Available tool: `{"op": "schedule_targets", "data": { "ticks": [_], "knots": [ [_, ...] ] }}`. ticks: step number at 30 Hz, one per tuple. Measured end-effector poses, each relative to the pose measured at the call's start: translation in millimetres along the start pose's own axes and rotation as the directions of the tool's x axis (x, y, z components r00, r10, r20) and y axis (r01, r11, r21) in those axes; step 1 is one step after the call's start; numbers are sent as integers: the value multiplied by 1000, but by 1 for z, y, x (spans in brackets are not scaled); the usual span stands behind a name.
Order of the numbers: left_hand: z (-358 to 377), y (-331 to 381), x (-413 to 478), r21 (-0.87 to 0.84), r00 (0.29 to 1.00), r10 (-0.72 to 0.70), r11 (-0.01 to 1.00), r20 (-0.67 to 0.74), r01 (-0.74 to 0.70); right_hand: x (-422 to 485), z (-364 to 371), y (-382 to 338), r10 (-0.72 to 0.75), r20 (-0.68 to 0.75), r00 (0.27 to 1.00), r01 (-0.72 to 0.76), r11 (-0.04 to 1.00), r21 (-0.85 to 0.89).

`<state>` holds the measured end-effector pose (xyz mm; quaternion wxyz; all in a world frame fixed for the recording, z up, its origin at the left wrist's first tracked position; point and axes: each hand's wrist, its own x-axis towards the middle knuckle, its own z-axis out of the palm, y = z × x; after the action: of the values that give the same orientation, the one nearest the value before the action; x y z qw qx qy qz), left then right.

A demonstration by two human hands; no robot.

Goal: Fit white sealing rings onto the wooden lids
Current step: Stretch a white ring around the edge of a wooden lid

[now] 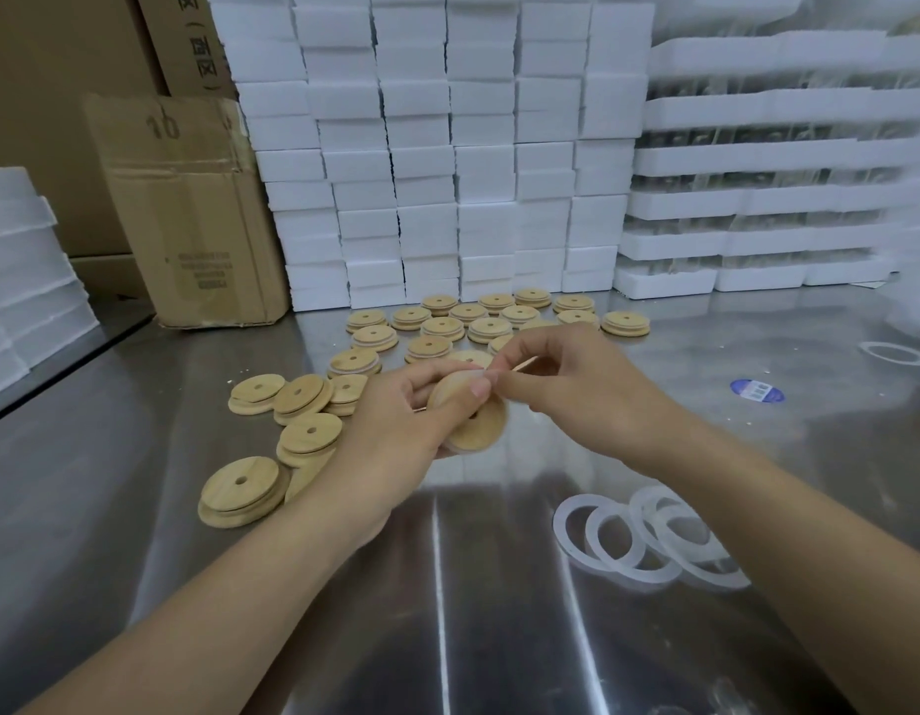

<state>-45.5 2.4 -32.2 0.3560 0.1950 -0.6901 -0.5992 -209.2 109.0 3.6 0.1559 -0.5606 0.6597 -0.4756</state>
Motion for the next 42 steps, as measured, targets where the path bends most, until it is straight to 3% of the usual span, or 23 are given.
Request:
{"op": "schedule_targets", "data": {
  "ticks": [6,15,20,28,35,42],
  "knots": [
    [-3,-2,1,33,1000,-16,999,18,15,2,2,1,-5,28,1000,9,992,-128],
    [-1,2,0,-73,999,21,997,-28,-23,3,-8,4,89,33,996,-92,990,108],
    [-4,3,3,-182,996,-7,983,-85,-8,3,-4,7,141,83,987,-150,982,117],
    [-10,2,7,-316,996,-64,948,-55,44,3,-3,5,116,80,990,-124,986,107],
    [-3,4,5,-513,978,-205,837,34,193,0,11,1,-59,51,997,51,989,142],
    [0,6,2,-181,971,-218,964,-103,197,1,16,5,-166,-36,985,168,984,51]
  ]
}}
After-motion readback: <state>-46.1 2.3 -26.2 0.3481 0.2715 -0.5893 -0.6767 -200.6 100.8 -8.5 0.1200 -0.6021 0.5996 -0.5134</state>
